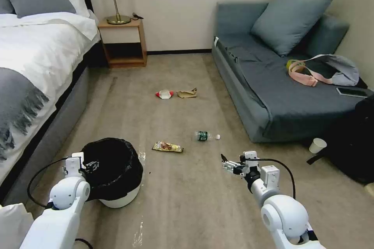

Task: Pick up the trash bin, then pick up the garbage on the floor and place it into the trash bin.

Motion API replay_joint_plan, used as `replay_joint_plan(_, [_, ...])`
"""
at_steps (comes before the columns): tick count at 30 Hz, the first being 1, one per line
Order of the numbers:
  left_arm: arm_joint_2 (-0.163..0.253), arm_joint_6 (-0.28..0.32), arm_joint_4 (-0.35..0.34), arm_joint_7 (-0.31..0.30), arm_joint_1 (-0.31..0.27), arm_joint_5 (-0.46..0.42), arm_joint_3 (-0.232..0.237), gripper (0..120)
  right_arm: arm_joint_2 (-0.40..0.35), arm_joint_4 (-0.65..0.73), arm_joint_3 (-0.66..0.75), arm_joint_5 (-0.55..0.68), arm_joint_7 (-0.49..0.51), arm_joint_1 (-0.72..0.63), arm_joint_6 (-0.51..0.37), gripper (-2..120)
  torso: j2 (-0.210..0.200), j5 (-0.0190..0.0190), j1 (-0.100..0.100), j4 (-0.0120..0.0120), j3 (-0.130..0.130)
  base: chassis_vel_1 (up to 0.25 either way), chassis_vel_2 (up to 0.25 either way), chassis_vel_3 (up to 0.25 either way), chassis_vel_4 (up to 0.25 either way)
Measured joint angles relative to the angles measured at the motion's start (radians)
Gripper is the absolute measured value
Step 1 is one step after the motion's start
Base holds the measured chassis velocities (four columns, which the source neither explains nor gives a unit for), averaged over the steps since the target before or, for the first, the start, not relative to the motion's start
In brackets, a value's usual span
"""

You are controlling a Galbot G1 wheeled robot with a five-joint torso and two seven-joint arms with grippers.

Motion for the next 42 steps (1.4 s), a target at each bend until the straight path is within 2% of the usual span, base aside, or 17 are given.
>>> replay_joint_plan(1, [0.000, 0.000, 0.000, 0.000, 0.000, 0.000, 0.000, 74, 0.000, 0.000, 0.000, 0.000, 0.000, 0.000, 0.000, 100, 0.000, 0.0000, 0.000, 0.0000, 0.000, 0.000, 0.000, 0.000, 0.000])
replay_joint_plan(5, [0.002, 0.001, -0.044, 0.018, 0.028, -0.005, -0.014, 56, 0.000, -0.005, -0.009, 0.000, 0.000, 0.004, 0.000, 100, 0.000, -0.0014, 0.000, -0.0006, 0.000, 0.000, 0.000, 0.000, 0.000])
replay_joint_plan(6, [0.002, 0.001, -0.044, 0.018, 0.028, -0.005, -0.014, 56, 0.000, -0.005, -0.009, 0.000, 0.000, 0.004, 0.000, 100, 0.000, -0.0014, 0.000, -0.0006, 0.000, 0.000, 0.000, 0.000, 0.000])
replay_joint_plan(7, [0.002, 0.002, -0.053, 0.024, 0.035, -0.007, -0.019, 51, 0.001, -0.007, -0.014, 0.000, 0.000, 0.006, -0.001, 100, 0.000, -0.0014, 0.000, -0.0005, 0.000, 0.000, 0.000, 0.000, 0.000])
replay_joint_plan(13, [0.002, -0.003, -0.060, 0.041, 0.050, -0.003, -0.029, 27, 0.014, -0.014, -0.034, -0.001, 0.003, 0.010, -0.010, 100, 0.000, -0.0001, 0.000, -0.0005, 0.000, 0.000, 0.000, 0.000, 0.000])
replay_joint_plan(17, [-0.001, -0.010, -0.074, 0.042, 0.064, -0.003, -0.035, 22, 0.015, -0.019, -0.035, -0.001, 0.004, 0.010, -0.011, 100, 0.000, -0.0002, 0.000, -0.0003, 0.000, 0.000, 0.000, 0.000, 0.000])
replay_joint_plan(19, [-0.005, -0.013, -0.106, 0.046, 0.086, -0.010, -0.048, 15, 0.016, -0.020, -0.034, -0.001, 0.006, 0.010, -0.013, 100, 0.000, -0.0009, 0.000, -0.0003, 0.000, 0.000, 0.000, 0.000, 0.000])
replay_joint_plan(27, [-0.017, -0.030, -0.157, 0.039, 0.122, -0.011, -0.081, 10, 0.020, -0.021, -0.035, -0.001, 0.008, 0.003, -0.014, 100, 0.000, -0.0020, 0.000, -0.0009, 0.000, 0.000, 0.000, 0.000, 0.000])
replay_joint_plan(31, [-0.023, -0.058, -0.178, 0.021, 0.131, 0.010, -0.106, 7, 0.022, -0.023, -0.039, 0.003, 0.008, 0.004, -0.009, 100, 0.000, -0.0005, 0.000, -0.0010, 0.000, 0.000, 0.000, 0.000, 0.000])
replay_joint_plan(33, [-0.028, -0.068, -0.138, 0.011, 0.091, 0.021, -0.107, 7, 0.021, -0.092, -0.067, 0.030, 0.011, 0.053, -0.003, 100, 0.000, -0.0006, 0.000, -0.0004, 0.000, 0.000, 0.000, 0.000, 0.000])
replay_joint_plan(34, [-0.035, -0.073, -0.053, 0.009, -0.002, 0.047, -0.081, 7, 0.014, -0.229, -0.108, 0.082, 0.015, 0.179, 0.017, 100, 0.000, 0.0005, 0.000, -0.0002, 0.000, 0.000, 0.000, 0.000, 0.000])
replay_joint_plan(35, [-0.037, -0.077, -0.028, 0.012, -0.041, 0.059, -0.069, 7, 0.015, -0.280, -0.124, 0.096, 0.015, 0.243, 0.033, 100, 0.000, -0.0003, 0.000, -0.0003, 0.001, 0.000, 0.000, 0.000, 0.000])
replay_joint_plan(37, [-0.037, -0.077, -0.035, 0.013, -0.041, 0.059, -0.070, 7, 0.016, -0.280, -0.127, 0.096, 0.015, 0.247, 0.034, 100, 0.000, -0.0003, 0.000, -0.0007, 0.001, 0.000, 0.000, 0.000, 0.000])
replay_joint_plan(38, [-0.037, -0.082, -0.081, 0.014, -0.016, 0.058, -0.085, 7, 0.023, -0.255, -0.129, 0.090, 0.015, 0.247, 0.034, 100, 0.000, -0.0020, 0.000, -0.0008, 0.001, 0.000, 0.000, 0.000, 0.000])
replay_joint_plan(40, [-0.029, -0.096, -0.163, 0.010, 0.062, 0.049, -0.119, 4, 0.033, -0.195, -0.120, 0.066, 0.015, 0.187, 0.035, 100, 0.000, 0.0001, 0.000, -0.0008, 0.000, 0.000, 0.000, 0.000, 0.000])
replay_joint_plan(41, [-0.028, -0.098, -0.192, 0.007, 0.096, 0.043, -0.130, 4, 0.037, -0.172, -0.117, 0.053, 0.014, 0.155, 0.035, 100, 0.000, 0.0001, 0.000, -0.0003, 0.001, 0.000, 0.000, 0.000, 0.000])
replay_joint_plan(42, [-0.028, -0.098, -0.192, 0.007, 0.096, 0.043, -0.130, 4, 0.037, -0.172, -0.117, 0.053, 0.014, 0.155, 0.035, 100, 0.000, 0.0001, 0.000, -0.0003, 0.001, 0.000, 0.000, 0.000, 0.000])
